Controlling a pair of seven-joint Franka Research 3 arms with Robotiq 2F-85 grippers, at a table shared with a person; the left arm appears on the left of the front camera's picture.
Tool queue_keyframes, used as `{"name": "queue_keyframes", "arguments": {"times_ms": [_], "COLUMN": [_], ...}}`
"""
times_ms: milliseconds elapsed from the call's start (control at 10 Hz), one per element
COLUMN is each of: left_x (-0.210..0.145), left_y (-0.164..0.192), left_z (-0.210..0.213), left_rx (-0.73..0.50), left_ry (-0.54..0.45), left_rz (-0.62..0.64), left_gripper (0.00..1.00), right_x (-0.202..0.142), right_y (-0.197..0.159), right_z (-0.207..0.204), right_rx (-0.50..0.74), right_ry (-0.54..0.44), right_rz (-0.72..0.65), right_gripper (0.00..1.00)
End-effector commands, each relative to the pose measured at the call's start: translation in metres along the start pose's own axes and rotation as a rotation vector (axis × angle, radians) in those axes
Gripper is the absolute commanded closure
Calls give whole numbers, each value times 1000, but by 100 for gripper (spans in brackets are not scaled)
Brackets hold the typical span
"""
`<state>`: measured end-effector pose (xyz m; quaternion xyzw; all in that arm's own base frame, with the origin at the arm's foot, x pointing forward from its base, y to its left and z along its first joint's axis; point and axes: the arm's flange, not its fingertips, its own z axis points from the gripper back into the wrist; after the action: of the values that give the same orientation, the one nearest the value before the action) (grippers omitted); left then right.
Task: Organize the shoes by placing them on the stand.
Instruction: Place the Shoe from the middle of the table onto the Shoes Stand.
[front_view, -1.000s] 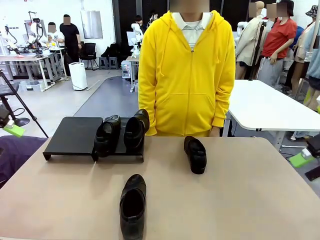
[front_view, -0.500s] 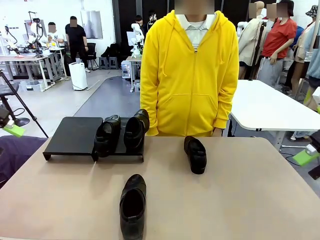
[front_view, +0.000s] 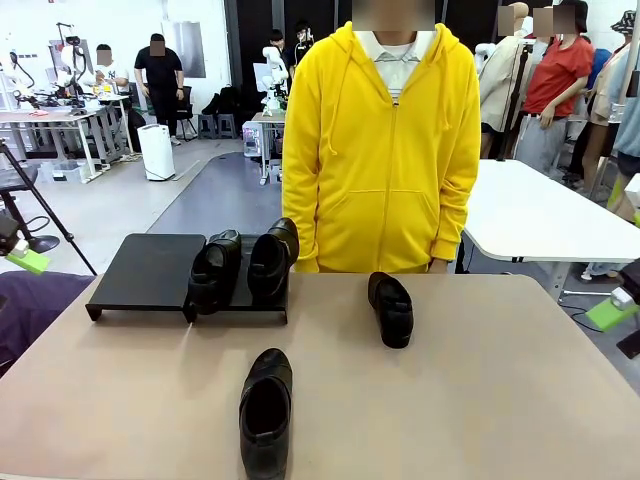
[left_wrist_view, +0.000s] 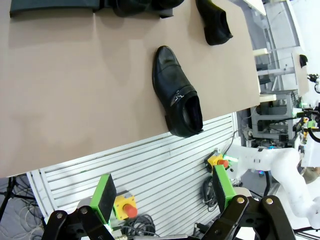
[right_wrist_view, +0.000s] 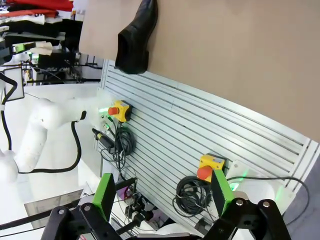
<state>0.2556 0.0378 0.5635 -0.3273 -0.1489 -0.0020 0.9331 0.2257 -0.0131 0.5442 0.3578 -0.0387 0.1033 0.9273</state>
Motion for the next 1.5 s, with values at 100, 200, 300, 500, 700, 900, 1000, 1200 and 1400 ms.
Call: {"name": "queue_keyframes", "arguments": {"times_ms": [100,200,300,500,700,900,1000,1200,1400], "left_x": [3,-4,-13,-49,-79,-50,-110,-110,-101], "left_y": [-56,-106,-147,-218,-254,-248,-264,-264,-264], "left_z": [-43,-86,-131,-222,-290,-308,-296,-296,-308], "left_rx": [5,67,116,206,331,274,285,285,279], "left_ry": [108,137,138,227,62,33,84,84,77], "left_rz": [118,195,245,108,20,78,-11,-11,-23], "left_gripper": [0,0,0,0,0,0,0,0,0], "right_x": [1,1,1,1,1,1,1,1,1], "right_y": [1,1,1,1,1,1,1,1,1], "right_z": [3,3,3,3,3,3,3,3,3], "right_rx": [-9,-9,-9,-9,-9,-9,-9,-9,-9], "right_ry": [7,7,7,7,7,7,7,7,7], "right_rz": [-4,-4,-4,-4,-4,-4,-4,-4,-4], "right_gripper": [0,0,0,0,0,0,0,0,0]}}
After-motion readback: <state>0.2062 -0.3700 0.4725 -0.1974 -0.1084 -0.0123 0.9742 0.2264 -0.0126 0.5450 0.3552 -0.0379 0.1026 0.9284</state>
